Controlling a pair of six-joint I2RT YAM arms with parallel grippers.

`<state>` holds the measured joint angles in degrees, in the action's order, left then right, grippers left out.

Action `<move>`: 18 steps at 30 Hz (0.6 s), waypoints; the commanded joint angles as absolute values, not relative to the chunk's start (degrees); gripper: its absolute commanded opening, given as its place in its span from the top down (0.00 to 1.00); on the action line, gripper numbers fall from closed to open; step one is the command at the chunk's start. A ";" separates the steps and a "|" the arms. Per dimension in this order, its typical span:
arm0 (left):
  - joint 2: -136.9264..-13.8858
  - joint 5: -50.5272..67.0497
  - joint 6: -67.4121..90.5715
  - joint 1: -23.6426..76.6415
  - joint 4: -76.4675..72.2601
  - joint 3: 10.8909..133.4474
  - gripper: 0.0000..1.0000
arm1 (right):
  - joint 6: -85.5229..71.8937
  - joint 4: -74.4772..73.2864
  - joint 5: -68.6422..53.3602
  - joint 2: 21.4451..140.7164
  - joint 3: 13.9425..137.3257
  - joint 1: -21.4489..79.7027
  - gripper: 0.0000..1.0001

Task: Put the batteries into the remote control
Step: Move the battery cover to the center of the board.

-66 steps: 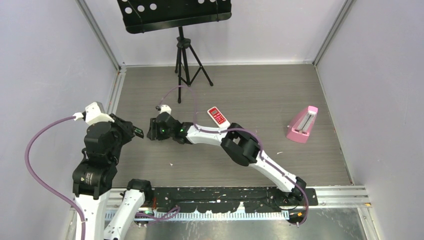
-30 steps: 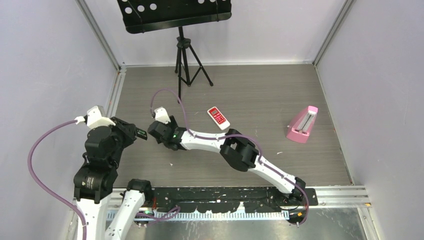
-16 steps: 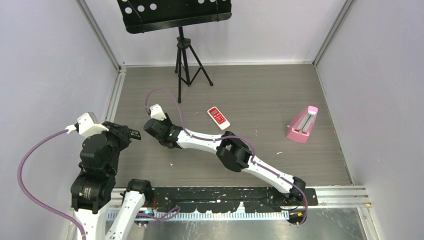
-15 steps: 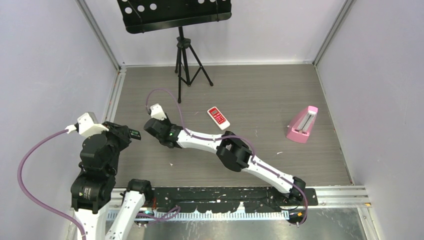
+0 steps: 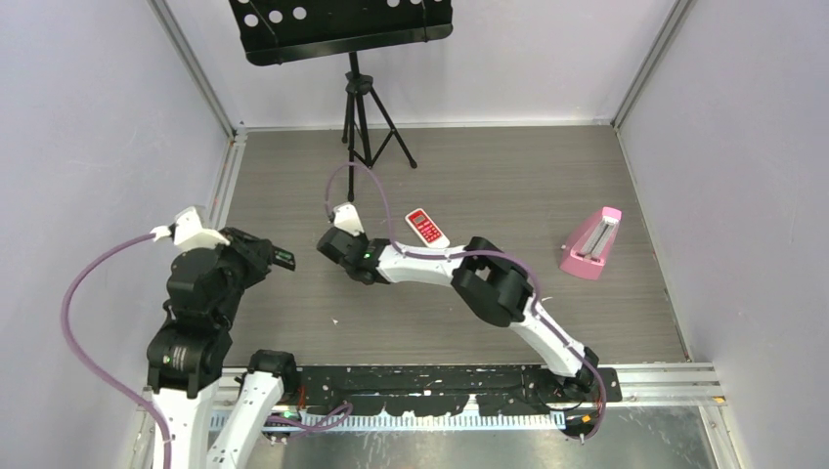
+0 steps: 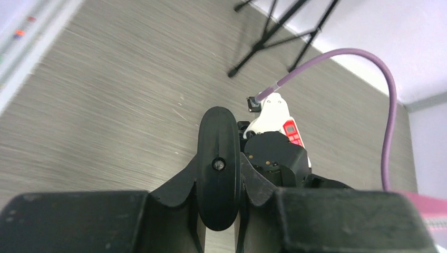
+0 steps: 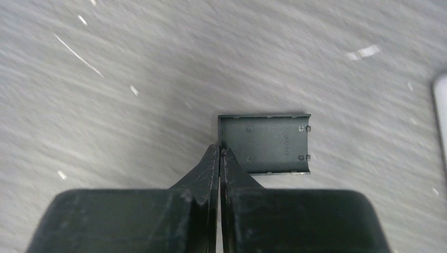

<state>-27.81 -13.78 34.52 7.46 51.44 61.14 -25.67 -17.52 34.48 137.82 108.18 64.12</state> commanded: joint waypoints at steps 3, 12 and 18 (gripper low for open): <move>-33.03 6.91 35.27 7.34 40.39 56.12 1.00 | -30.75 -19.86 25.31 122.21 88.89 63.28 0.99; -35.31 19.81 38.98 7.30 29.98 48.69 1.00 | -32.85 -28.15 16.25 112.19 78.02 63.20 0.90; -34.92 11.61 39.00 7.31 33.67 48.13 1.00 | -33.17 -32.93 18.13 114.33 83.73 63.19 0.67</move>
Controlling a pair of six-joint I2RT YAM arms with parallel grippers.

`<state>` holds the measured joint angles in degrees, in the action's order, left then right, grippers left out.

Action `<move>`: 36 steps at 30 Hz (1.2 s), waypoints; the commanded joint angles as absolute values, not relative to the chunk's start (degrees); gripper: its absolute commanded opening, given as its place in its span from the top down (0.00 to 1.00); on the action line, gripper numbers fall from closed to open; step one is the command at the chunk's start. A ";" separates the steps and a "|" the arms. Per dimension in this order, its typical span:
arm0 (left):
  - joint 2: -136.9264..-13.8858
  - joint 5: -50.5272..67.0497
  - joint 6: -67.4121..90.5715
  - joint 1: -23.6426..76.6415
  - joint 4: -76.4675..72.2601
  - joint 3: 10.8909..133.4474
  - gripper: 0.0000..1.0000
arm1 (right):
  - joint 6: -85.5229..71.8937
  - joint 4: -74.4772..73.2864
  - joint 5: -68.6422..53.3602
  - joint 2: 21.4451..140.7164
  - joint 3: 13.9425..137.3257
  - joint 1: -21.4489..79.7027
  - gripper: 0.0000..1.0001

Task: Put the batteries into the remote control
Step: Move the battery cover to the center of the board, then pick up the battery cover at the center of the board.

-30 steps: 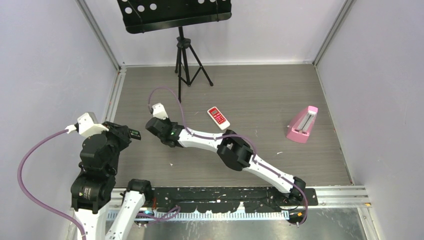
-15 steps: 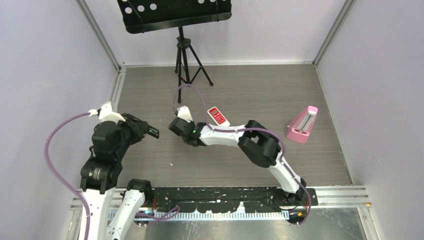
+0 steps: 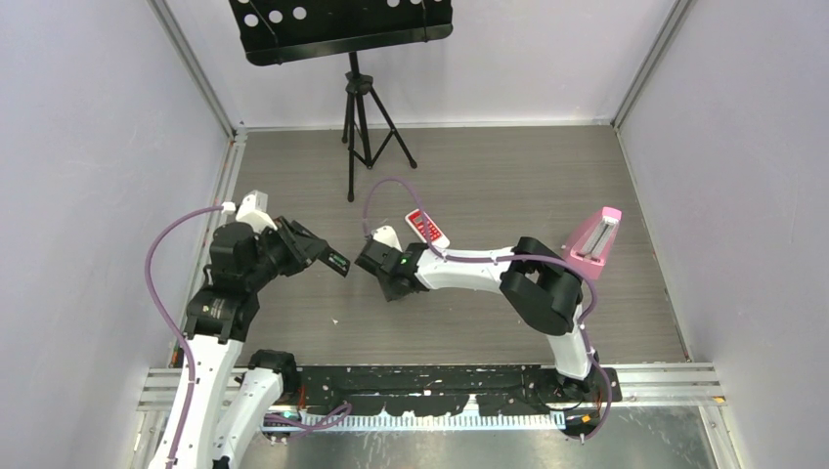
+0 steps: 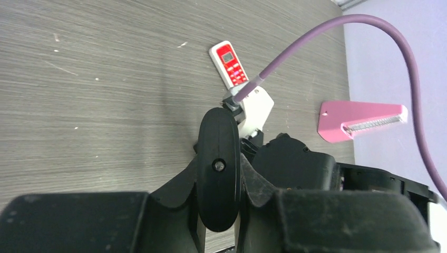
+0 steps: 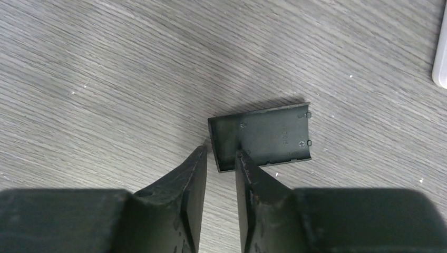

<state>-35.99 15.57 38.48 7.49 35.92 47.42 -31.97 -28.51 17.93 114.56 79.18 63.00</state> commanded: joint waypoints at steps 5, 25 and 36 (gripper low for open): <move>-33.35 -1.38 38.71 7.31 38.07 47.53 1.00 | -33.31 -35.07 18.62 115.83 87.14 63.20 0.64; -33.21 -0.26 38.86 7.30 37.75 46.25 1.00 | -34.26 -35.04 17.79 118.81 87.44 63.15 0.74; -33.47 3.85 39.01 7.29 36.90 45.99 1.00 | -35.04 -32.01 17.38 118.38 85.51 61.72 0.89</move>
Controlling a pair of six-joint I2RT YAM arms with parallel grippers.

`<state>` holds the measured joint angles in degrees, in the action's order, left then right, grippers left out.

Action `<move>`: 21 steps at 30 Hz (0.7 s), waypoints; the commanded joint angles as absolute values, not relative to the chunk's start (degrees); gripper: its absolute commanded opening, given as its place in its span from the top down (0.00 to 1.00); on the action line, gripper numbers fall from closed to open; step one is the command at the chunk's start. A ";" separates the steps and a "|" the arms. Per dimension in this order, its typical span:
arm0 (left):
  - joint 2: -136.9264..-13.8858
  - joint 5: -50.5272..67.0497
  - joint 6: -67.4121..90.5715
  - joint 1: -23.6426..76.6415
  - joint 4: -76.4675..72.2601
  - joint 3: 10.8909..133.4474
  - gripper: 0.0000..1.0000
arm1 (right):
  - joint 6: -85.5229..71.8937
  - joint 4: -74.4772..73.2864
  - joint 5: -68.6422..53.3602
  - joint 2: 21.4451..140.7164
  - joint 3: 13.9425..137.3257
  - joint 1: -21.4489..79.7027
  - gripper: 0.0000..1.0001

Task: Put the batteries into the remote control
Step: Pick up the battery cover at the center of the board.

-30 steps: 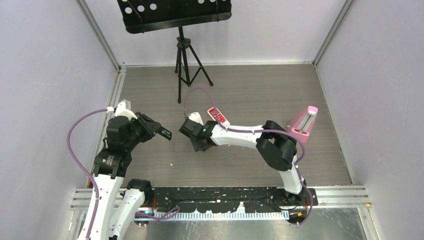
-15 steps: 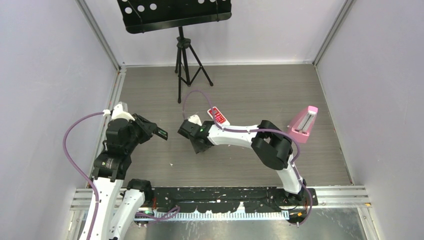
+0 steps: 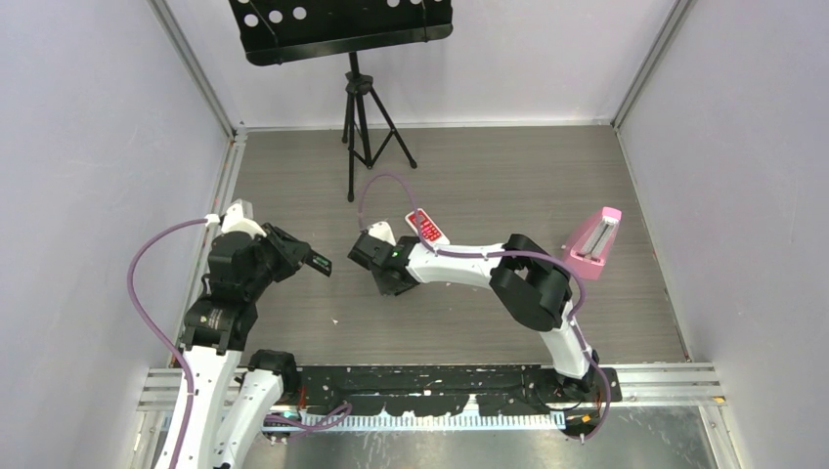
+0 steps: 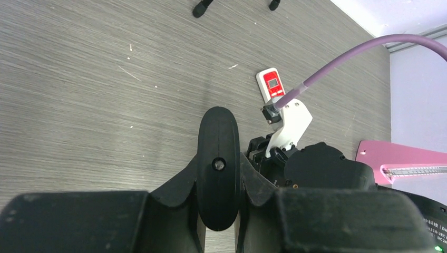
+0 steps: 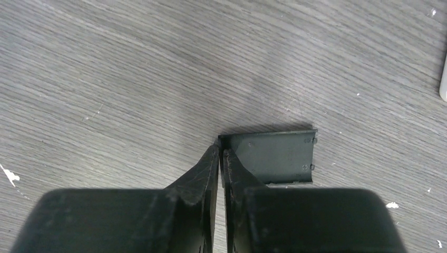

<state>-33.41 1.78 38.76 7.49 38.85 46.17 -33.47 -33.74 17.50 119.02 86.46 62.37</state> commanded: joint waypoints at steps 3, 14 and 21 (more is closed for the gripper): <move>-33.46 5.41 39.62 7.34 36.63 45.97 1.00 | -36.98 -30.61 16.48 116.02 83.81 60.96 0.99; -34.44 18.23 52.22 7.29 22.35 40.83 1.00 | -54.32 0.40 9.42 81.68 59.37 52.54 1.00; -37.52 28.42 70.38 7.36 -2.77 32.23 1.00 | -71.18 18.66 6.82 72.15 55.98 51.81 1.00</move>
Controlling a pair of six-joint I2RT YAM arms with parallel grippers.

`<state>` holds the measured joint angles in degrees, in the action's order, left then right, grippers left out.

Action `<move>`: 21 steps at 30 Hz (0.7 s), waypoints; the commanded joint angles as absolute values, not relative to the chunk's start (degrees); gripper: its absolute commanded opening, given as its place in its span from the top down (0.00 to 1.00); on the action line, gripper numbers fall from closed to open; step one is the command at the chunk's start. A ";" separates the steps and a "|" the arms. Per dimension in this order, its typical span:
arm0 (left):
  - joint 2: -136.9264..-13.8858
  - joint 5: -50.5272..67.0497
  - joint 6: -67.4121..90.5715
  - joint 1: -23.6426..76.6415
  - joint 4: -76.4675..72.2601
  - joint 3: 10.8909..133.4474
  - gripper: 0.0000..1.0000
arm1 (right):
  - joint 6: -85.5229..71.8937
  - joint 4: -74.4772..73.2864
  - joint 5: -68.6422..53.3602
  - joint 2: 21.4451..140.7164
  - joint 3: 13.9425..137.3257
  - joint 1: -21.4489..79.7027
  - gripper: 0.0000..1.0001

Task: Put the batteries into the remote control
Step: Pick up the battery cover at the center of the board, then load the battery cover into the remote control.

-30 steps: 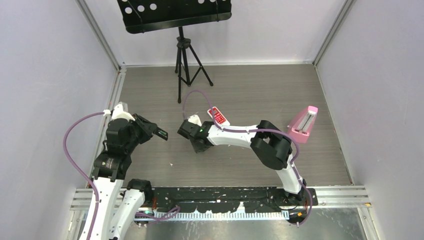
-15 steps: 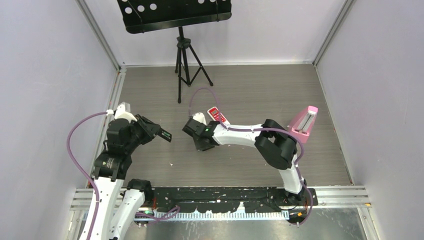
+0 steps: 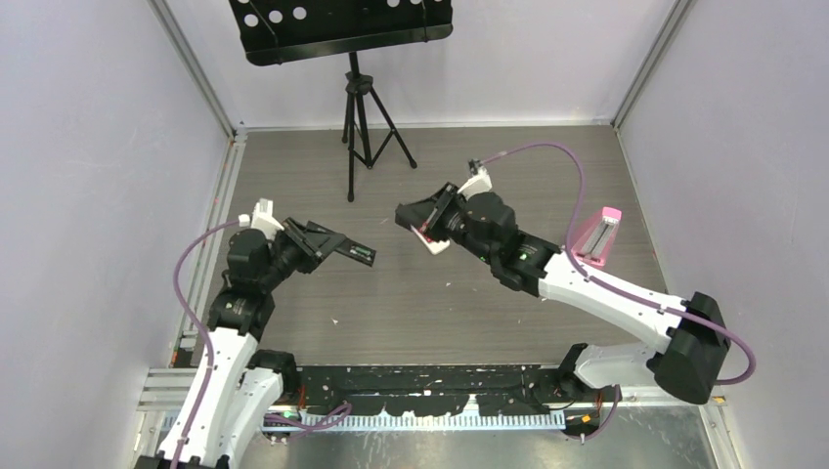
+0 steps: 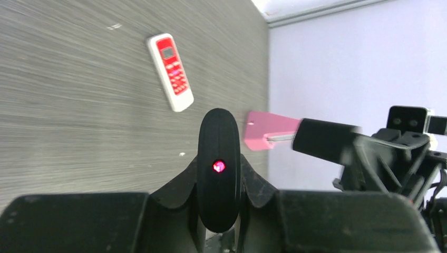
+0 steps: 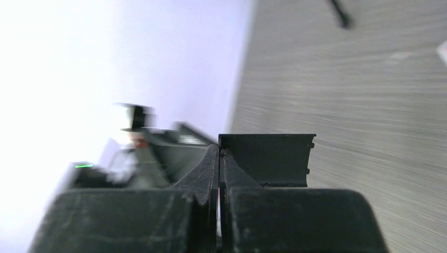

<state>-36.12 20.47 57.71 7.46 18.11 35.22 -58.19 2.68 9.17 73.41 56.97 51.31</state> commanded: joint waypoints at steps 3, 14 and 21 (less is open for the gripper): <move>-38.07 28.93 75.40 7.38 -8.33 30.50 1.00 | -78.68 26.05 5.54 74.17 57.27 52.35 1.00; -38.00 27.69 83.44 8.00 -14.22 27.59 1.00 | -84.54 39.41 7.95 86.10 64.95 58.56 1.00; -36.55 26.68 85.81 8.00 -14.50 26.77 1.00 | -84.20 37.77 9.10 83.83 62.51 58.80 1.00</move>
<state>-37.98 26.44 83.22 7.81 -9.54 26.68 -83.20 33.85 6.90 86.89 62.15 58.76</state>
